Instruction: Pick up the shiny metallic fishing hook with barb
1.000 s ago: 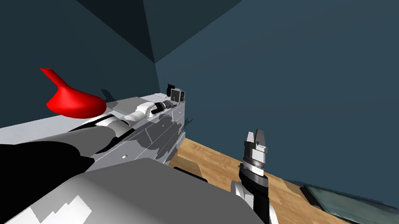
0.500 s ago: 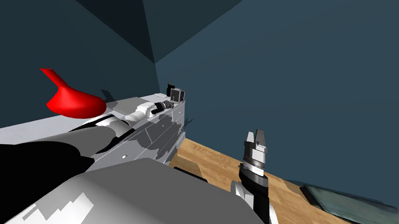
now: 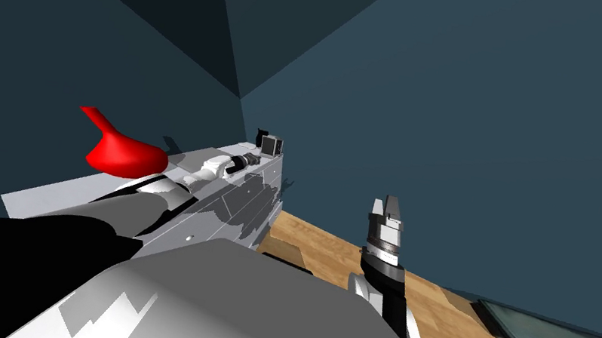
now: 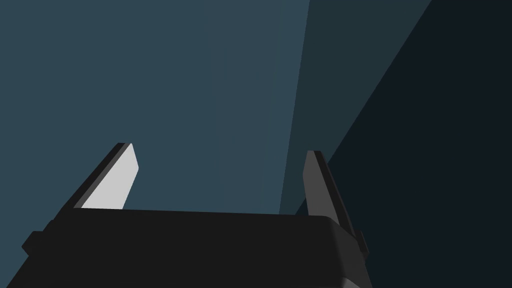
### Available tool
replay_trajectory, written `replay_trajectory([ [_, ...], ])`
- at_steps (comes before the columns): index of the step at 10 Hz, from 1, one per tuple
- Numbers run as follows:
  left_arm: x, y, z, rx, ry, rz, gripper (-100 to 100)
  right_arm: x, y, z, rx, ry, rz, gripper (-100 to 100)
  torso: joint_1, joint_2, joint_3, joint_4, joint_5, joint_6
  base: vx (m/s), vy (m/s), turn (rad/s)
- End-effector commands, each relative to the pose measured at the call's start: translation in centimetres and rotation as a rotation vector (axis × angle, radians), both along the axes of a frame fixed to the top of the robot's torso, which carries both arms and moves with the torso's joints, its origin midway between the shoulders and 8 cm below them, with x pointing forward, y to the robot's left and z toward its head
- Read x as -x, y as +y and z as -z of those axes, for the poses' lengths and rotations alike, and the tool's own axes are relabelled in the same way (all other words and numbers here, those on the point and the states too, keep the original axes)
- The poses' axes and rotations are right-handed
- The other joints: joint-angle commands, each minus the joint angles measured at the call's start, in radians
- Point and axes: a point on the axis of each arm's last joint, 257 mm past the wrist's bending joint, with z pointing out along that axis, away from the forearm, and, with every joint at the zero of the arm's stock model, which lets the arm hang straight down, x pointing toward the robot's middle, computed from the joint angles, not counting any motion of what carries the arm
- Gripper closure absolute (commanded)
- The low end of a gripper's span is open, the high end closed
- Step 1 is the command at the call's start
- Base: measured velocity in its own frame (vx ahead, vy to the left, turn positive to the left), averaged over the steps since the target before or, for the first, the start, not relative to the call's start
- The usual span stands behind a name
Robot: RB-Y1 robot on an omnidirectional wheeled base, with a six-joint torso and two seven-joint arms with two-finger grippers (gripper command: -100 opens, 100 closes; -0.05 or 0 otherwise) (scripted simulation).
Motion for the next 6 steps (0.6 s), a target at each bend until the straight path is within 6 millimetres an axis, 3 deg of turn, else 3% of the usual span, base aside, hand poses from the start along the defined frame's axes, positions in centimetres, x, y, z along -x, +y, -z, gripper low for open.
replay_trajectory([
  [1, -0.2, -1.4, -0.9, -0.001, -0.018, 0.028, 100, 0.0, 0.0, 0.0, 0.0, 0.0, 0.0, 0, 0.0, 0.0, 0.0, 0.0, 0.0, 0.0, 0.015, 0.009, -0.052],
  [2, -0.3, -2.2, -1.5, -0.002, -0.03, 0.043, 100, 0.0, 0.0, 0.0, 0.0, 0.0, 0.0, 0, -0.003, 0.002, 0.001, 0.001, -0.001, 0.001, -0.005, -0.002, -0.031],
  [3, 0.8, -1.1, -0.2, -0.027, -0.01, 0.022, 100, 0.0, 0.0, 0.0, 0.0, 0.0, 0.0, 0, -0.004, 0.005, 0.003, 0.002, -0.001, 0.0, 0.091, 0.005, 0.256],
  [4, 0.6, -2.5, -1.2, -0.026, -0.029, 0.049, 100, 0.0, 0.0, 0.0, 0.0, 0.0, 0.0, 0, -0.002, 0.002, 0.002, 0.001, -0.001, -0.005, 0.118, 0.009, 0.205],
  [6, 0.4, -4.0, -2.2, -0.026, -0.05, 0.078, 100, 0.0, 0.0, 0.0, 0.0, 0.0, 0.0, 0, -0.003, 0.001, 0.001, 0.001, -0.002, 0.0, 0.037, 0.011, -0.028],
])
